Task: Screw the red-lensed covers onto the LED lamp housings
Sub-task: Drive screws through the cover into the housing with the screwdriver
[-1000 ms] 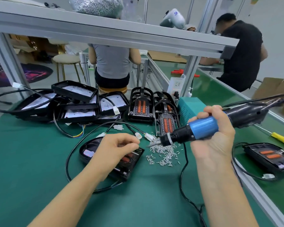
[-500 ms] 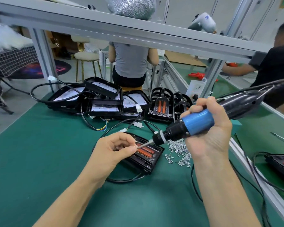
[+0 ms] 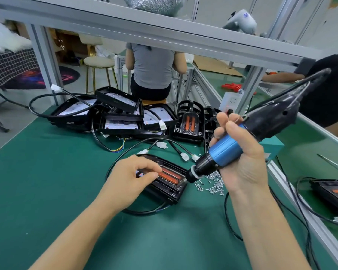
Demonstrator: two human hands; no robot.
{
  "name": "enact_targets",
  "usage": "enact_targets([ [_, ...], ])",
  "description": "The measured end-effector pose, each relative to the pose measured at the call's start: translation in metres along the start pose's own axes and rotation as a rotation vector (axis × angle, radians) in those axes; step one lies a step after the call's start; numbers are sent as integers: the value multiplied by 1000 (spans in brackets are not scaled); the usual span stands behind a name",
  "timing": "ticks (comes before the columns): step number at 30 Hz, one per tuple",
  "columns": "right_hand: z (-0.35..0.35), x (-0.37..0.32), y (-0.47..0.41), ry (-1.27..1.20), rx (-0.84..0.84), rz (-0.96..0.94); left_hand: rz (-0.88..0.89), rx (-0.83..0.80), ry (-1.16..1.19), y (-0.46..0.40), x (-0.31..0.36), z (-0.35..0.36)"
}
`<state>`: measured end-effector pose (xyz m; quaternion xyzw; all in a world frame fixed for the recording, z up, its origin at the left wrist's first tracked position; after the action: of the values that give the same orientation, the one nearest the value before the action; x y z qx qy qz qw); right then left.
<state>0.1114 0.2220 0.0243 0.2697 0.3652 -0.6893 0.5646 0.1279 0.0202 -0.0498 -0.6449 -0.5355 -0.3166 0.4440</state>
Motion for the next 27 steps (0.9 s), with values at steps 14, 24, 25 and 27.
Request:
enact_targets([
  [14, 2, 17, 2, -14, -15, 10, 18, -343, -518, -22, 17, 22],
  [24, -2, 18, 1, -11, -23, 26, 56, -305, -608, -28, 26, 26],
  [25, -3, 18, 1, -13, -26, 26, 62, -282, -581, -27, 24, 25],
  [27, -4, 19, 0, -10, -34, 30, 73, -246, -524, -25, 22, 24],
])
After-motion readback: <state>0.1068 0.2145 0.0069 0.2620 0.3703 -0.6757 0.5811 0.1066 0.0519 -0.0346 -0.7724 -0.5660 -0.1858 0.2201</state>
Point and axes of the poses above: each hand's wrist, its own y-axis away from the middle knuckle, its own z-axis out of the palm, x = y × z, the point moved 1 cm from there along -y, towards the middle knuckle, and after that the axes turned 1 degree about -z, right-handed, at the moved point
